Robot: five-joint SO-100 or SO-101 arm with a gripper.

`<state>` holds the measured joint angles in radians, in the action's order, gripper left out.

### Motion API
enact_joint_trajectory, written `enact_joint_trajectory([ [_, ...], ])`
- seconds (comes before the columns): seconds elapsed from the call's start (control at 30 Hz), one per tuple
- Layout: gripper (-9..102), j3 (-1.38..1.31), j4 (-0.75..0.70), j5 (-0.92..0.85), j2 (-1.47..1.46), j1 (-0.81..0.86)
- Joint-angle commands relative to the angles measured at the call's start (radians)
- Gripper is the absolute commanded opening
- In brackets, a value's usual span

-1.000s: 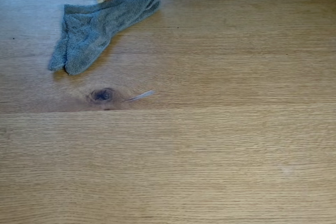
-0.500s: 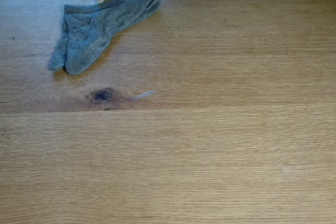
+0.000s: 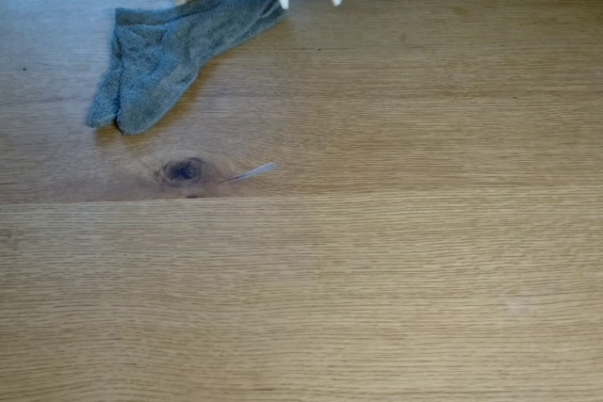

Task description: Clean the area in front of the robot

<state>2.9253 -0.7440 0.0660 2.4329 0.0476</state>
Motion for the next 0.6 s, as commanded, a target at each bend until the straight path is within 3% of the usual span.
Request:
enact_joint_trajectory([
  [0.0, 39, -0.270, 0.057, 0.015, -0.130, 0.107],
  [0.37, 42, -0.520, 0.155, -0.005, -0.469, 0.612],
  [0.57, 47, -0.543, 0.192, -0.195, -0.721, 0.848],
])
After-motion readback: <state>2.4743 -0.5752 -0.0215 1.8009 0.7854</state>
